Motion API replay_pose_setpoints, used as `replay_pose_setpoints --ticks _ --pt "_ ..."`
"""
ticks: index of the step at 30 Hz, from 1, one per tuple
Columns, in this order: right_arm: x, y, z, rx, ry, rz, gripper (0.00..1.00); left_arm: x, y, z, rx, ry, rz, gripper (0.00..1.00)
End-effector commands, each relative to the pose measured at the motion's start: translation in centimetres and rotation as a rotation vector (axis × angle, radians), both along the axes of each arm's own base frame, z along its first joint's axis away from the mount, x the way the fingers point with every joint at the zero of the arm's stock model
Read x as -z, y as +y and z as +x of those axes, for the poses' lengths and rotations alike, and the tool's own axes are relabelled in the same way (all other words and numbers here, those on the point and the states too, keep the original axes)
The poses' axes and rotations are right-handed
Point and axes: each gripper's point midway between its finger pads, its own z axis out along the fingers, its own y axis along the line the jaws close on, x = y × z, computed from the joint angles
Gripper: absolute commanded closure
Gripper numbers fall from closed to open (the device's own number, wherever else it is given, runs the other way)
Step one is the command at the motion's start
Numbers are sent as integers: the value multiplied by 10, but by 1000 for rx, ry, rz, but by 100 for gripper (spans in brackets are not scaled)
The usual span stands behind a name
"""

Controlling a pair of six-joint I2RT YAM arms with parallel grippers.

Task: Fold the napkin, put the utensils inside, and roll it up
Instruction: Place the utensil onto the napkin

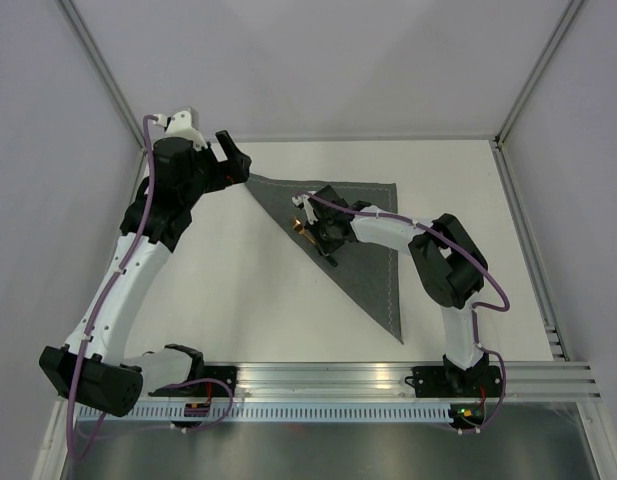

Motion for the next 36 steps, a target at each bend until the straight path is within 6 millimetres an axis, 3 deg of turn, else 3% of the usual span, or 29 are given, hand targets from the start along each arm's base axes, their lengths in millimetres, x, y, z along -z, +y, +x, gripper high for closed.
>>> replay_pose_setpoints --ticks 1,8,29,36 --pt "-8 5 1 2 -5 30 100 -16 0 1 -1 -30 -21 0" --pt "-14 11 -2 -5 1 46 100 -13 -1 2 1 -22 -23 0" --pt "-3 13 -5 -3 25 33 100 -11 -1 3 2 -16 -20 0" --pt "-16 14 -6 -16 14 51 76 -14 -2 2 7 -24 -19 0"
